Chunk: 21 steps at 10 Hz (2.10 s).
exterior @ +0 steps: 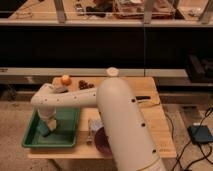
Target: Wipe tray with sponge
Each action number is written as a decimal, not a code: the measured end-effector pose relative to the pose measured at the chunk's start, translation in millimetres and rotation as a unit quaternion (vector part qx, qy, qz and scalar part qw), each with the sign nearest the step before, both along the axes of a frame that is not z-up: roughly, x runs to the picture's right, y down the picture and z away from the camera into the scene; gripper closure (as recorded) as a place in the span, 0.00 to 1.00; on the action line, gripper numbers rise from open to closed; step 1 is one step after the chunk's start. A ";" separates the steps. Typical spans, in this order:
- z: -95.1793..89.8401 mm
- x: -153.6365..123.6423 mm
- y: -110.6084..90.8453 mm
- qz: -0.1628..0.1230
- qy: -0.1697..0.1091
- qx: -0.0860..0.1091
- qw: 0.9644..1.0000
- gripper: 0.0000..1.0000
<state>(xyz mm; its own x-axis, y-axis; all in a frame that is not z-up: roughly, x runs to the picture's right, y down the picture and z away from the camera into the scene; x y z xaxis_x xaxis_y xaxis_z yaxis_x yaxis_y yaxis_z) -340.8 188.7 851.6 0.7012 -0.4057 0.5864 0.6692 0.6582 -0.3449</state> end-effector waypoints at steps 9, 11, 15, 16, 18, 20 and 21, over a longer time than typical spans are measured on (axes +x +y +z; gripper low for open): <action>-24.0 3.4 -23.0 0.000 0.004 0.000 1.000 1.00; -25.7 6.2 -8.1 -0.007 0.026 0.005 1.000 1.00; -36.3 31.6 5.7 0.016 0.060 0.026 0.998 1.00; -36.9 42.0 0.7 0.034 0.064 0.029 0.997 1.00; -25.9 60.1 -14.3 0.054 0.071 0.026 0.996 1.00; -4.8 73.1 -38.1 0.065 0.078 0.019 0.995 1.00; 6.1 76.2 -51.2 0.065 0.082 0.018 0.994 1.00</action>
